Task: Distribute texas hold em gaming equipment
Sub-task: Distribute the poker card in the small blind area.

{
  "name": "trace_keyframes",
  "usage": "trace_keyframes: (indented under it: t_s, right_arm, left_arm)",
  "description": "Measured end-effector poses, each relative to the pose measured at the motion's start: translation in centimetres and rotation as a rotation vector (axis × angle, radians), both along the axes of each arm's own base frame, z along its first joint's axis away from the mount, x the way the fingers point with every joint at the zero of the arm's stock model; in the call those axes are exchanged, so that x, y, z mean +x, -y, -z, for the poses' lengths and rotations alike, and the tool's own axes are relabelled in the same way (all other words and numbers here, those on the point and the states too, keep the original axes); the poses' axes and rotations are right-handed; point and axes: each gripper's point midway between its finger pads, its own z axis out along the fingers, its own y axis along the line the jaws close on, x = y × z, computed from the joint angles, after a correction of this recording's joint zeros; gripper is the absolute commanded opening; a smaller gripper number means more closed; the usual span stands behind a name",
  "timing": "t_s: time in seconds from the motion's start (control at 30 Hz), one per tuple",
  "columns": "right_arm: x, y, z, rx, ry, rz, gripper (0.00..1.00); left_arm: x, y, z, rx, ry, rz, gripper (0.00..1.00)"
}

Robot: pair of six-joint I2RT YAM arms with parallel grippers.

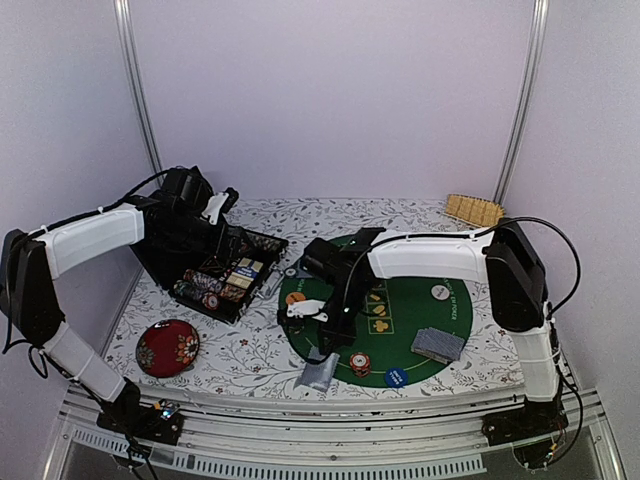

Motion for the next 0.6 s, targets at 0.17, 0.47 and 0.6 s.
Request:
trace_keyframes:
  t_s: [0.17,0.47,0.6]
  right_arm:
    - [0.7,0.7,2.3,-0.078,0.047,-0.019,0.02]
    - [1.5,0.8,2.6,-0.115,0.093,-0.018,0.02]
    - [1.3,1.2,3.0,-0.132,0.092,-0.011,0.02]
  left_arm:
    - [0.0,-0.1,0.0,0.004,0.001,-0.004,0.98]
    - [0.1,-0.1,0.0,0.006,0.002,-0.006,0.98]
    - [0.1,-0.1,0.0,0.007,0.002,-0.006,0.98]
